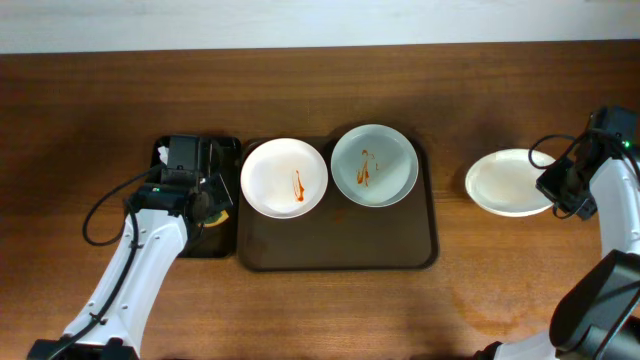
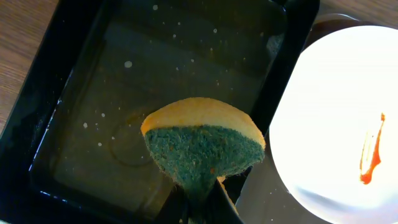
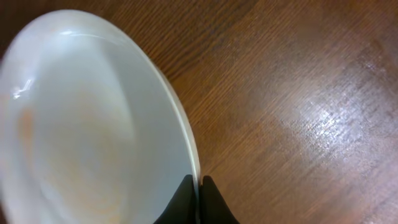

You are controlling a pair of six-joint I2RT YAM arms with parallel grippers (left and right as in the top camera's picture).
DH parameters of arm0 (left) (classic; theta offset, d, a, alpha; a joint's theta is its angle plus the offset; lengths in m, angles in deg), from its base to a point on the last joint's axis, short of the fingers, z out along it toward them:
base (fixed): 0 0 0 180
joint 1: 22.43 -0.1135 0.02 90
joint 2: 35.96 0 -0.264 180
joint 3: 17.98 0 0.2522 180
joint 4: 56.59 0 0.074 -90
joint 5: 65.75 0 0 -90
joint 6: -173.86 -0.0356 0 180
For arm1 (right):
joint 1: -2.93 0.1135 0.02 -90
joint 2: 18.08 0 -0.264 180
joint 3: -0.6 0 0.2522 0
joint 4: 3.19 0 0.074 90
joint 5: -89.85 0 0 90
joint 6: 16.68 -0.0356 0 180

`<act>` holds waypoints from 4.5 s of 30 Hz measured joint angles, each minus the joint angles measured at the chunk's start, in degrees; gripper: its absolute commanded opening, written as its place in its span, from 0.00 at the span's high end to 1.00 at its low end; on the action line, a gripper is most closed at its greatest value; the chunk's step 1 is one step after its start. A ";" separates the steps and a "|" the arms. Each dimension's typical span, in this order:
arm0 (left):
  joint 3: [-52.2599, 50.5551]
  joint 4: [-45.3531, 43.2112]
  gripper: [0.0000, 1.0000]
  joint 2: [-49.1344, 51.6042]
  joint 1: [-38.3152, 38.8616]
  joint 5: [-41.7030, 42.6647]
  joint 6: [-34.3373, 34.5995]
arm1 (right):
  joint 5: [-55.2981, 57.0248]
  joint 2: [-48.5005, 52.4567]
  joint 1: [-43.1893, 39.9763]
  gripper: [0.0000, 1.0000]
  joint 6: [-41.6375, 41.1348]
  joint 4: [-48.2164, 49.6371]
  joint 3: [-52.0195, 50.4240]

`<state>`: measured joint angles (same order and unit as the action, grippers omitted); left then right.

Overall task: Clean dirty plates on tray and stack at the side
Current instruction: 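Carry the front plate with the right gripper to the table's right side, then grasp the pale blue plate rim with the right gripper and pull it forward, then scrub the pale blue plate with the sponge in the left gripper, then carry the pale blue plate right and stack it on the first plate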

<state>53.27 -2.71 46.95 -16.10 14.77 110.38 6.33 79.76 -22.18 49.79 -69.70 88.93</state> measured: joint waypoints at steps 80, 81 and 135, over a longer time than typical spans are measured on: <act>0.02 -37.31 1.00 28.63 29.64 37.46 21.03 | -20.50 16.20 36.68 0.96 4.79 -8.63 0.85; 0.39 -36.52 1.00 28.63 29.83 36.44 19.61 | -20.48 16.20 36.68 0.96 4.79 -8.61 0.85; -0.28 -4.28 1.00 2.47 -3.67 8.55 -3.21 | -6.25 -1.46 2.56 0.40 0.13 -4.85 3.10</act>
<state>52.99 -7.00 49.42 -19.77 23.32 107.17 0.08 78.30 -19.62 49.92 -74.55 92.03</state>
